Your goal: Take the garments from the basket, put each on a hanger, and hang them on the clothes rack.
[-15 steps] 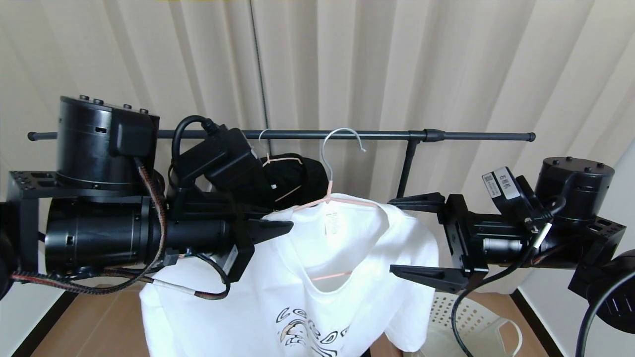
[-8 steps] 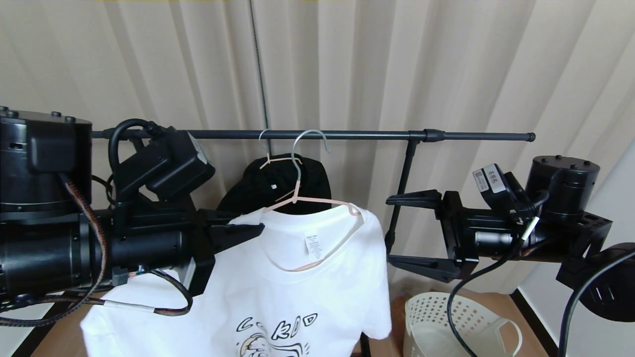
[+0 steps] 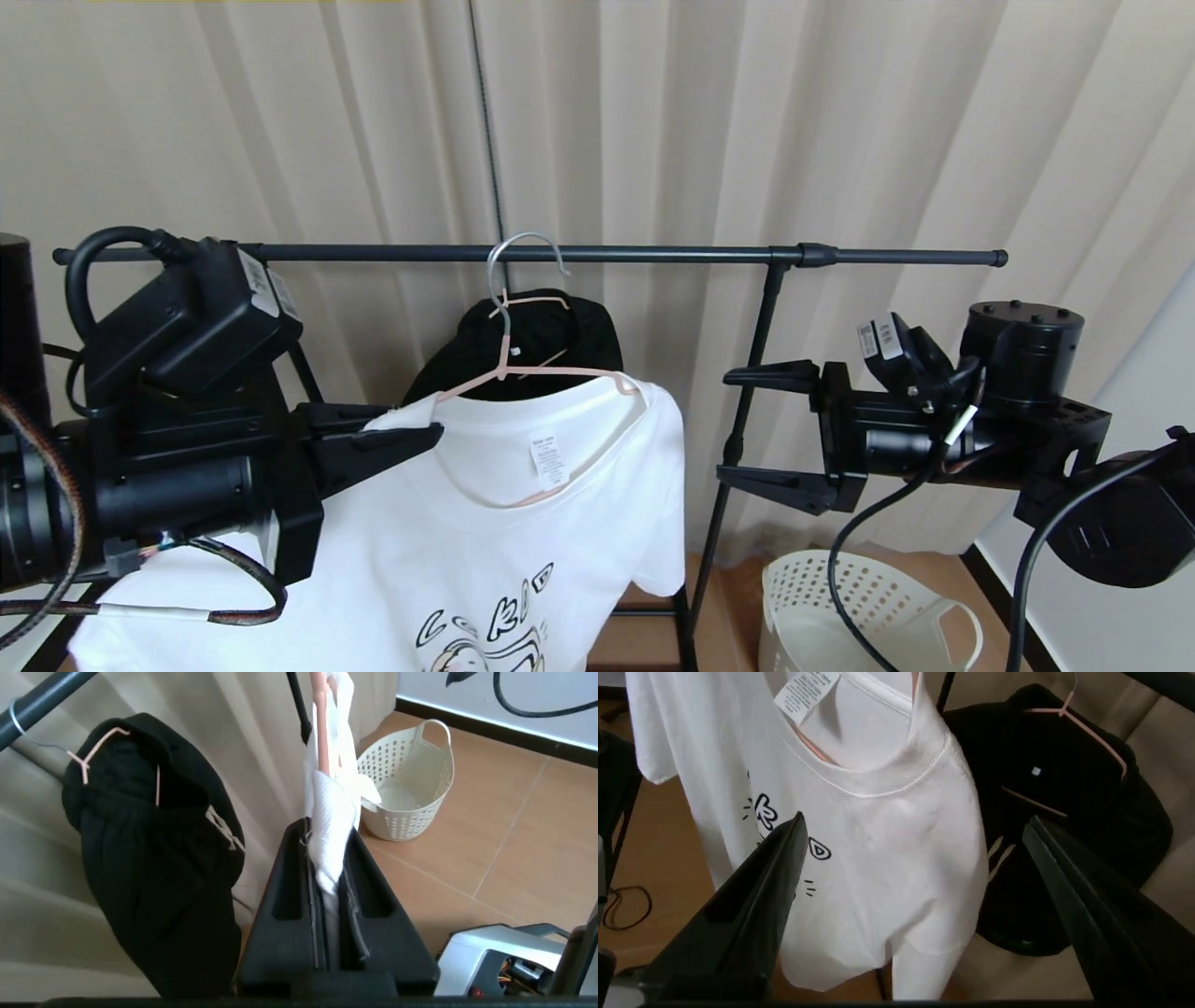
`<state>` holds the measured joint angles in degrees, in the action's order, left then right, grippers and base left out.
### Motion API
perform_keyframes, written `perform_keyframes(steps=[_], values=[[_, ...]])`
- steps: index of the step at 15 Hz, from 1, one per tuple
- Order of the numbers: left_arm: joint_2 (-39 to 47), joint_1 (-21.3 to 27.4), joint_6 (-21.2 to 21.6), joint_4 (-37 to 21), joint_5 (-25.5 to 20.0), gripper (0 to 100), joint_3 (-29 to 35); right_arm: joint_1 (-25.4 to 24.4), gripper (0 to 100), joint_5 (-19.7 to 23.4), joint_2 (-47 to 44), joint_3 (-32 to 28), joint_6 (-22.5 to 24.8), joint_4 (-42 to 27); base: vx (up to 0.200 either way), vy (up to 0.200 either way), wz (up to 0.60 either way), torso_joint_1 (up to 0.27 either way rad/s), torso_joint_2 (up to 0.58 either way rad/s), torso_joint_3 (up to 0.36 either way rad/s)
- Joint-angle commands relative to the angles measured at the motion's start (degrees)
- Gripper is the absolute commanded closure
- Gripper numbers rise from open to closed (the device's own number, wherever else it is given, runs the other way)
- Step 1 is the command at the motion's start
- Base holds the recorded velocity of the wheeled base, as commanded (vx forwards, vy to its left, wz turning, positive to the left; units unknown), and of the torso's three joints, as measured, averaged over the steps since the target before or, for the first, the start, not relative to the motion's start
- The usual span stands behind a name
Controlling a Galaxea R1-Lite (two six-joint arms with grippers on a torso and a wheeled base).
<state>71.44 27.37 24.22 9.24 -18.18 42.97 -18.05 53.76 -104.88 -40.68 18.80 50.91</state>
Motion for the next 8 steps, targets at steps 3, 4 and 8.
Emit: perform_keyframes(steps=[3, 4, 8], values=[[-2.18, -0.30, -0.14, 6.32, -0.02, 100, -3.95, -0.40, 0, -4.54, -2.44, -1.16, 0.01, -0.11, 0.000, 0.000, 0.00, 0.000, 0.00, 0.000], [-2.09, -0.30, -0.14, 8.78, -0.19, 100, -5.27, -0.49, 0, -5.77, -2.88, -1.42, 0.01, -0.11, 0.000, 0.000, 0.00, 0.000, 0.00, 0.000], [-2.00, -0.21, -0.23, 15.54, -0.63, 100, -8.96, -0.58, 0, -8.94, -3.93, -2.83, 0.01, -0.37, 0.000, 0.000, 0.00, 0.000, 0.00, 0.000]])
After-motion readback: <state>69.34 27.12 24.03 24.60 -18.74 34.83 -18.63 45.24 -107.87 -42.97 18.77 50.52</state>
